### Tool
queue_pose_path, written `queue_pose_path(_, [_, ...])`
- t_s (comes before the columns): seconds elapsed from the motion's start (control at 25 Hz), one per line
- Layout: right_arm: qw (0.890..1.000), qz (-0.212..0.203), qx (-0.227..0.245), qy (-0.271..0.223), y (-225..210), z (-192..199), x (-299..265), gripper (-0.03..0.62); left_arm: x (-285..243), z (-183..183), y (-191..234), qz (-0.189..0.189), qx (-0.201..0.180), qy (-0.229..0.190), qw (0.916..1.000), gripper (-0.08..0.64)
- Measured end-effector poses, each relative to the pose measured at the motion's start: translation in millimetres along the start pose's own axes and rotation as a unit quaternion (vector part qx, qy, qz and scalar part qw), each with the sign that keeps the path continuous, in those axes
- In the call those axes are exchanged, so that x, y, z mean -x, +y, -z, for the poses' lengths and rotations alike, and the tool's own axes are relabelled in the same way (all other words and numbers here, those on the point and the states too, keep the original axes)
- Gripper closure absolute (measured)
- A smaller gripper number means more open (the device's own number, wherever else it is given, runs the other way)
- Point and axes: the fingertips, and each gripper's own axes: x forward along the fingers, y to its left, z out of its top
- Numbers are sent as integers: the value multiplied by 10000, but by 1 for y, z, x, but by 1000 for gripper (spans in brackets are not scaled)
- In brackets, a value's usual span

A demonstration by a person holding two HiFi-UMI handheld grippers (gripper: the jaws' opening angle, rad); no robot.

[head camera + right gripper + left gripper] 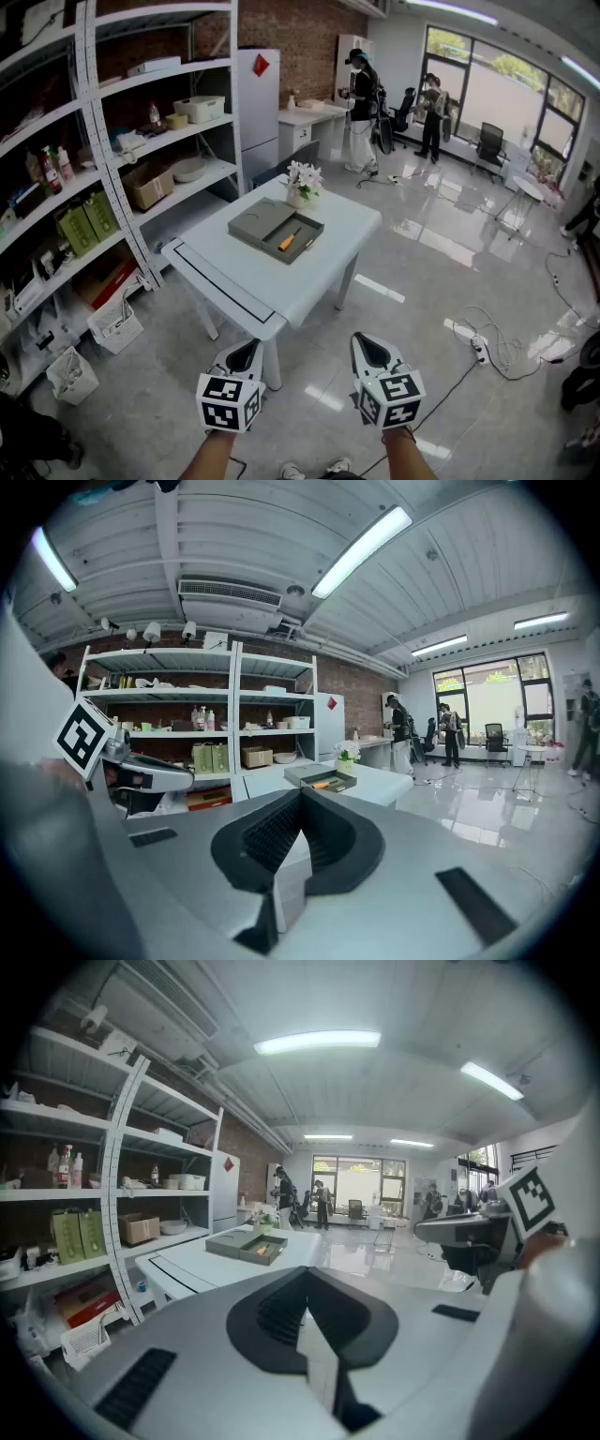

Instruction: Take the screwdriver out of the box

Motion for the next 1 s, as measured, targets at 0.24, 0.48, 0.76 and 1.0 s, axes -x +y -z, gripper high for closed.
queue_pose_path(0.24, [10000,14,-11,-14,1,2,-5,588,-4,-1,5,-22,5,0,10000,557])
queue_pose_path(0.48, [10000,-10,38,-48,-5,3,-20,584,-20,-2,8,-21,-7,6,10000,557])
queue_pose_path(0.76, [9999,-129,26,-48,-37,4,-52,560,-63,-8,6,-79,-26,60,9999,557])
queue_pose_path(1.0, [9995,-311,-10,-10,-78,4,-91,551,-114,-16,7,-263,-12,158,9995,557])
